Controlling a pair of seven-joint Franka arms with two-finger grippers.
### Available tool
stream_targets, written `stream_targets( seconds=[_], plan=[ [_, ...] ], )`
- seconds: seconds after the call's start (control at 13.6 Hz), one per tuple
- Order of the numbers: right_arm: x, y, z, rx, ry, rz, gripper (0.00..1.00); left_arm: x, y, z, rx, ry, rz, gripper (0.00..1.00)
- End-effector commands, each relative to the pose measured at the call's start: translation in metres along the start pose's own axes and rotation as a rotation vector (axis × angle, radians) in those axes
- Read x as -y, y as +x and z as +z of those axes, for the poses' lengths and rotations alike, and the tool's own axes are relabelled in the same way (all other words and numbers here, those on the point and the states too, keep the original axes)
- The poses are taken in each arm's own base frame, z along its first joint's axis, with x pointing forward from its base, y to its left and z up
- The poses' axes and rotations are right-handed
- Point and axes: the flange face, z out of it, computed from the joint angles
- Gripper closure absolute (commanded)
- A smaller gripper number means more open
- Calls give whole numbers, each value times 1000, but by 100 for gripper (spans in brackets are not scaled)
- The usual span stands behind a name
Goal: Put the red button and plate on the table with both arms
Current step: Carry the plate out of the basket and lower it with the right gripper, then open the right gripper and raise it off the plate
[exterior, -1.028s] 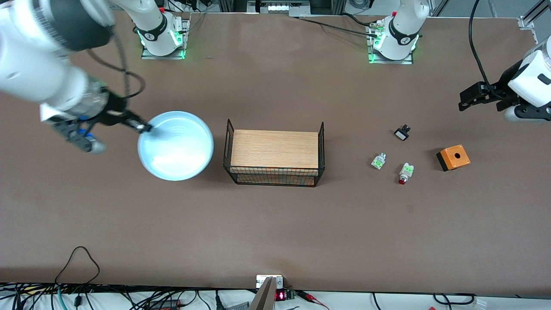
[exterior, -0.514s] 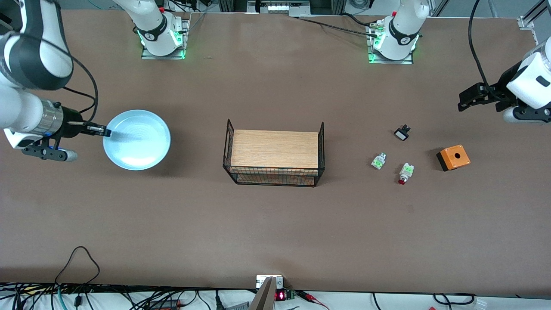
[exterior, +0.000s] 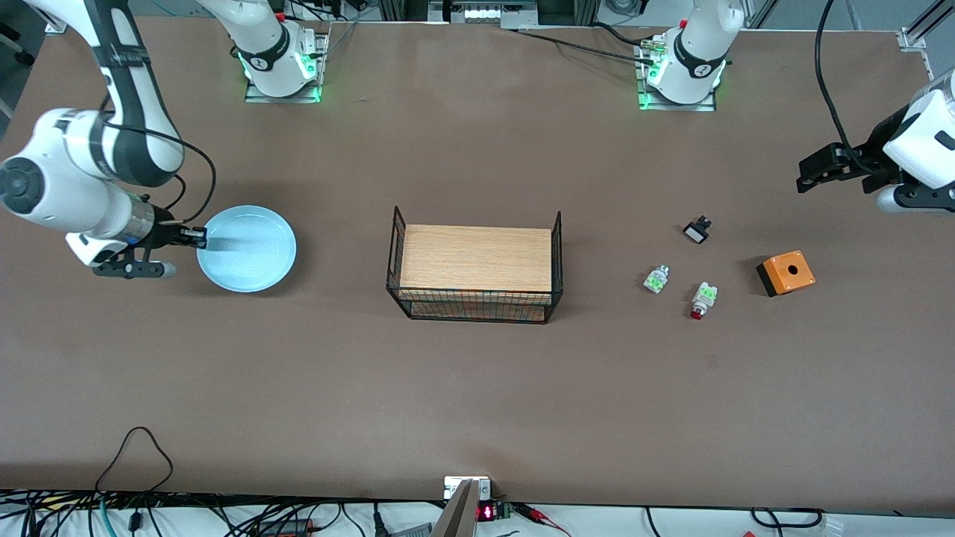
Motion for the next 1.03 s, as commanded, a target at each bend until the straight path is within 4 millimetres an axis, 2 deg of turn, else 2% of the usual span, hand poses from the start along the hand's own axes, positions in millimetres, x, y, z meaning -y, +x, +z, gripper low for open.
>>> stream_targets(
  seconds=[0.0,0.15,0.22,0.29,0.37,0.44,0.66,0.88,0.95],
  plan=[
    [-14,-9,30,-11,-6,-29,100,1,0,-9,0,-14,13,0],
    [-25,-9,52,-5,-8,-49,100,-2,0,-9,-1,-20,12,0],
    [-28,-10,57,-2,-7,-46,98,-2,0,-10,-3,-18,13,0],
    [-28,-9,57,2,-6,-34,70,-1,0,-10,-2,-14,16,0],
    [-27,-9,53,-3,0,-23,1,-1,-1,-11,0,-14,14,0],
    [-26,-7,44,-12,0,-27,0,-2,-1,-10,2,-14,8,0],
    [-17,2,0,-10,11,8,0,-4,-1,-13,-6,-12,13,0],
    [18,18,-52,-12,10,48,0,-4,-1,-16,-11,-14,13,0],
    [30,22,-63,-14,10,45,0,-6,0,-14,-9,-10,17,0]
  ],
)
